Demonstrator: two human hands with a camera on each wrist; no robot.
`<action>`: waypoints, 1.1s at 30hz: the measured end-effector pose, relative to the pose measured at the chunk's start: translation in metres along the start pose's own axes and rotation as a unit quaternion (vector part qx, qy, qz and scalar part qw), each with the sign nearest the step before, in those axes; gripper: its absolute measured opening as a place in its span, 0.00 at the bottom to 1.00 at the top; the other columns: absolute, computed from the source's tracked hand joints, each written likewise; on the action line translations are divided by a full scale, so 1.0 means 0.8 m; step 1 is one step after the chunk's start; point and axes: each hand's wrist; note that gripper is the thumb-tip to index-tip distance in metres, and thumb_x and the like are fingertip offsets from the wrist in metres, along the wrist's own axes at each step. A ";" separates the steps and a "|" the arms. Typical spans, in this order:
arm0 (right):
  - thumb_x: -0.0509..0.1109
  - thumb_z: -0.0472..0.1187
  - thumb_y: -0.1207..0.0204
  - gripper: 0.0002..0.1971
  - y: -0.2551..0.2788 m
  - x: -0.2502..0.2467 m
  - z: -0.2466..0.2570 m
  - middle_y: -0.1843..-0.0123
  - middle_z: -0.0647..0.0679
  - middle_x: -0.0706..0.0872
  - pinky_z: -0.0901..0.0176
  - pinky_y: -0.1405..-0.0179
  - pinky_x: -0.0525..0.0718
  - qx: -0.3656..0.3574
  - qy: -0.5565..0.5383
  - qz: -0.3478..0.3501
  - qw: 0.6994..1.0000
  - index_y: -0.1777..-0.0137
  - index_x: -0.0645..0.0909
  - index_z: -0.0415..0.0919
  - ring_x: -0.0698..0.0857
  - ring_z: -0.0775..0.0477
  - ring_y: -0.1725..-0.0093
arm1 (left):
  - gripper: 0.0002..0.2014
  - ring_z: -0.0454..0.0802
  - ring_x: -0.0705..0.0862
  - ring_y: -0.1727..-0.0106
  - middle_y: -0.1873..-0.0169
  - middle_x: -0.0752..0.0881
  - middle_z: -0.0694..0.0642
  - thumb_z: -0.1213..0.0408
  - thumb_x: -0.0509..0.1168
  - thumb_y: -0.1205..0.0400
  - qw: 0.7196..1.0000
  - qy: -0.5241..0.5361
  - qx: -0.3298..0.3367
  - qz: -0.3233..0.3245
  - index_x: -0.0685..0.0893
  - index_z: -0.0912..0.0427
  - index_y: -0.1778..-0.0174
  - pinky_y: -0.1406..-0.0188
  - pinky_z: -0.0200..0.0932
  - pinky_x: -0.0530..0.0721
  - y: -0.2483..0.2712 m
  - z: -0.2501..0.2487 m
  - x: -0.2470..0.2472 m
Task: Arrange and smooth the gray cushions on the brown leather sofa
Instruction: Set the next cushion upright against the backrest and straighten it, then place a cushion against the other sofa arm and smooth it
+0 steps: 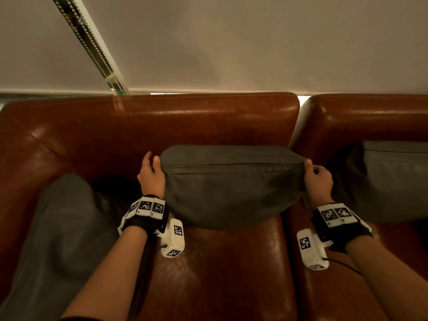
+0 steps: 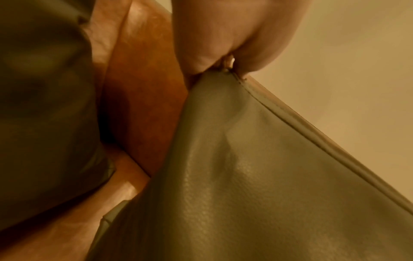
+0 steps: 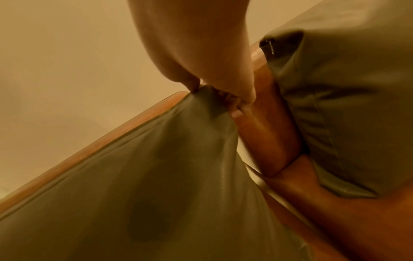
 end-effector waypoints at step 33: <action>0.81 0.37 0.41 0.60 0.317 0.331 0.025 0.15 0.41 0.48 0.13 0.33 0.49 -0.846 0.294 0.290 0.337 0.18 0.44 0.66 0.50 0.22 0.19 | 0.51 0.58 0.34 0.17 0.17 0.39 0.59 0.35 0.68 0.30 0.910 -0.348 -0.121 -0.190 0.42 0.38 0.18 0.27 0.76 0.35 0.269 0.293 -0.070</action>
Point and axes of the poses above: each hand's wrist, its own y-axis away from the middle knuckle, its own x-axis out of the palm, z = x × y
